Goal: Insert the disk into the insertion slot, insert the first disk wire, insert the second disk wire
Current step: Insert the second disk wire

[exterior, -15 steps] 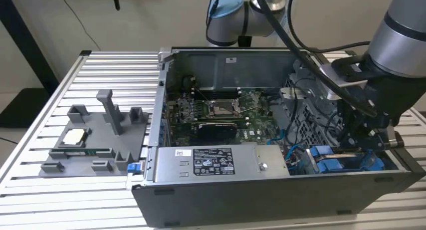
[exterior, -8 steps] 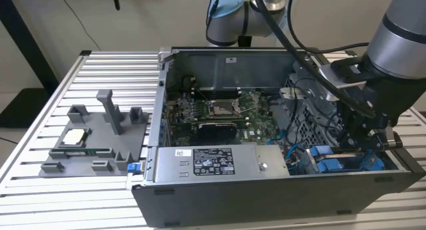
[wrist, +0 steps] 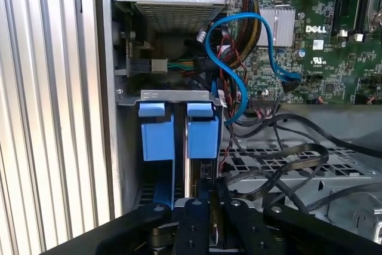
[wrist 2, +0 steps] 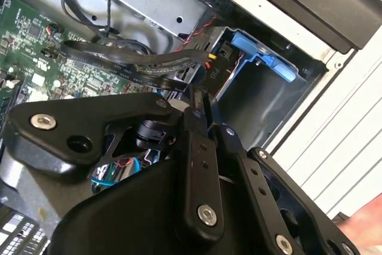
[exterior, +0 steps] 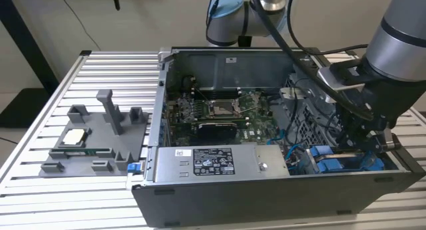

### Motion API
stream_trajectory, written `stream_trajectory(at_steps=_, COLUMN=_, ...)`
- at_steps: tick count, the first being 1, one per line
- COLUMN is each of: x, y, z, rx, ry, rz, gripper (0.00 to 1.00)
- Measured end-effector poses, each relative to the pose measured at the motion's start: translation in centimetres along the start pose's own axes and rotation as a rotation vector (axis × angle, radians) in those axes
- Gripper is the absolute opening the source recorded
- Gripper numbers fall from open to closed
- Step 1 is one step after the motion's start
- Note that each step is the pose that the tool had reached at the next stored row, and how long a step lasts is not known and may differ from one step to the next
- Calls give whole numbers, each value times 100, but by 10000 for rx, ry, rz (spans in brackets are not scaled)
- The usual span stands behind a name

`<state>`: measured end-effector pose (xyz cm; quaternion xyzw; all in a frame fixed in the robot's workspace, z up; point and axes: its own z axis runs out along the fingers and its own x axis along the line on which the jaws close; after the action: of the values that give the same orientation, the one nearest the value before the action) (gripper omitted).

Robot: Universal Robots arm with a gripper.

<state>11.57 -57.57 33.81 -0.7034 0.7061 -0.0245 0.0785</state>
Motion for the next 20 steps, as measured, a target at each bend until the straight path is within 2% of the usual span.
stream_trajectory(at_steps=4, x=4, y=7, z=49, rx=-1, ry=5, rz=0, gripper=18)
stream_trajectory(at_steps=5, x=4, y=8, z=51, rx=0, ry=4, rz=0, gripper=18)
stream_trajectory(at_steps=6, x=4, y=8, z=52, rx=0, ry=1, rz=0, gripper=24)
stream_trajectory(at_steps=8, x=2, y=4, z=24, rx=-5, ry=-10, rz=3, gripper=24)
stream_trajectory(at_steps=20, x=-35, y=-67, z=-456, rx=-13, ry=-1, rz=2, gripper=24)
